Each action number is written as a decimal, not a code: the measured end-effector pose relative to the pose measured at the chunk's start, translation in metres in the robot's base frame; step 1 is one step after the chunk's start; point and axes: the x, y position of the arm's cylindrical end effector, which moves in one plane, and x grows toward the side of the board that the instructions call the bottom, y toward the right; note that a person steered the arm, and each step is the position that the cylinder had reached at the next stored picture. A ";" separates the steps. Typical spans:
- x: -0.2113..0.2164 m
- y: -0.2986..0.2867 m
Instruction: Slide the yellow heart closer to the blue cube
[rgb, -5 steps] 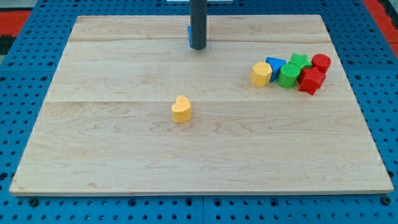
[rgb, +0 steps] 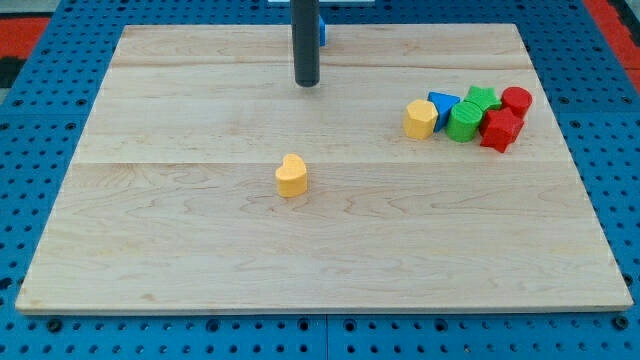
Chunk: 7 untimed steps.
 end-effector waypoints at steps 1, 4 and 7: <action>0.028 0.000; 0.084 0.024; 0.154 0.033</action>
